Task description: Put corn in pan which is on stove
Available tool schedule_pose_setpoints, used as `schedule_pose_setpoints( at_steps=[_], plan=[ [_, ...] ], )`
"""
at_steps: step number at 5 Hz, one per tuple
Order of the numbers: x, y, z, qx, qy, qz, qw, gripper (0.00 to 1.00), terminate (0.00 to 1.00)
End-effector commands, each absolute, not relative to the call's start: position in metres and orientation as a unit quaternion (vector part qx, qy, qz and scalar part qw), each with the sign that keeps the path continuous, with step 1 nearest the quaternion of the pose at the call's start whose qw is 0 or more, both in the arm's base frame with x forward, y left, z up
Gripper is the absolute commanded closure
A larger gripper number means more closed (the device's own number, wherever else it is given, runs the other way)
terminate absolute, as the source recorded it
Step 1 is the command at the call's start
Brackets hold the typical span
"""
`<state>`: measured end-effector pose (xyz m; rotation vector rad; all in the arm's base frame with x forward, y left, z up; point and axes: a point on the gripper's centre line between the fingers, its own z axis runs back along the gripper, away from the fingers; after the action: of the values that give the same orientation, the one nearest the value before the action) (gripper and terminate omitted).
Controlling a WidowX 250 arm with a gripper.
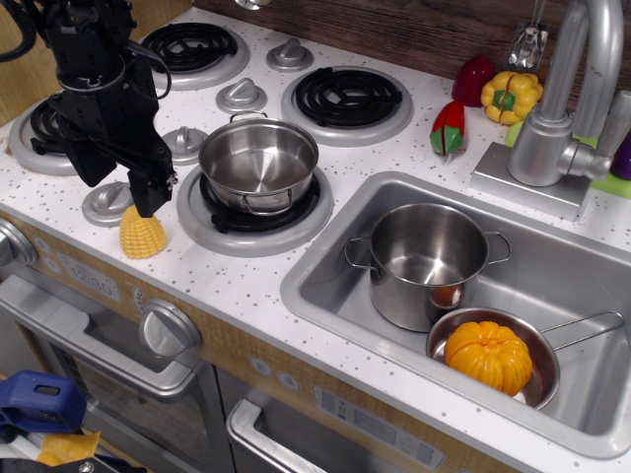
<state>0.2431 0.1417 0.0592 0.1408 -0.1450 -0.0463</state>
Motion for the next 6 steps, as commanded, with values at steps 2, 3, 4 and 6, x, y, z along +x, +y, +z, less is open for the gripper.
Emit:
schedule_pose_setpoints(
  at_steps=[2, 3, 4, 6],
  plan=[
    [0.245, 0.147, 0.051, 0.064, -0.082, -0.029, 0.994, 0.0, 0.0],
    [0.247, 0.155, 0.037, 0.057, -0.094, -0.041, 0.993, 0.0, 0.0],
    [0.249, 0.162, 0.024, 0.04, -0.101, -0.043, 0.993, 0.0, 0.0],
    [0.246, 0.16, 0.013, 0.044, -0.128, -0.027, 0.99, 1.0, 0.0]
  ],
)
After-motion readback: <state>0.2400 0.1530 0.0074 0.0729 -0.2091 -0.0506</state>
